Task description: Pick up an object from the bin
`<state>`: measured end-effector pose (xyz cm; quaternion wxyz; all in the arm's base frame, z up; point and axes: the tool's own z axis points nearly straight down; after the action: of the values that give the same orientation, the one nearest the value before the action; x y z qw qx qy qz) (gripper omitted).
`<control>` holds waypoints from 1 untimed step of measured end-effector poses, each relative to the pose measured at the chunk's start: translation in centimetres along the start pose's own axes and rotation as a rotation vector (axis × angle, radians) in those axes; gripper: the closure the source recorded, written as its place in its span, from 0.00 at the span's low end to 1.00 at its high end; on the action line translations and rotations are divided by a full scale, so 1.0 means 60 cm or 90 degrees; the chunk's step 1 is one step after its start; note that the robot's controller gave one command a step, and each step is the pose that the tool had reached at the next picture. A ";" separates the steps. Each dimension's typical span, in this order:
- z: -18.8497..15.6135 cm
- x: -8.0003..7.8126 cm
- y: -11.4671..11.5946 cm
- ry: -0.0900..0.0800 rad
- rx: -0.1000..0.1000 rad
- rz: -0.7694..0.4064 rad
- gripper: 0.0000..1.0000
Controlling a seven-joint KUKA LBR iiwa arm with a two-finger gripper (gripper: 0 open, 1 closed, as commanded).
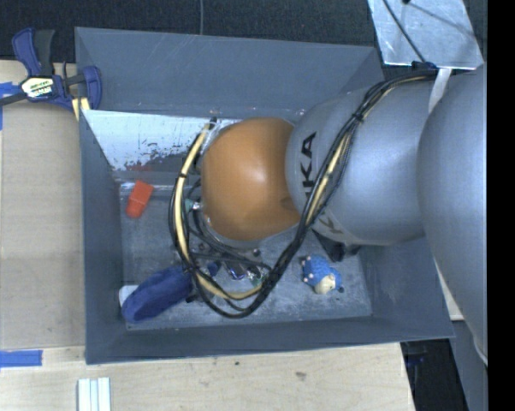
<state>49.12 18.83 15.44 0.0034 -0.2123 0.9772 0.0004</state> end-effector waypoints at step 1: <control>-0.002 -0.001 0.000 0.001 0.000 0.000 1.00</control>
Offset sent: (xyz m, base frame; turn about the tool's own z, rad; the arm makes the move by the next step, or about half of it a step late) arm 0.0001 0.0001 0.0009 0.0000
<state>49.20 18.85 15.54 0.0024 -0.2121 0.9772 0.0003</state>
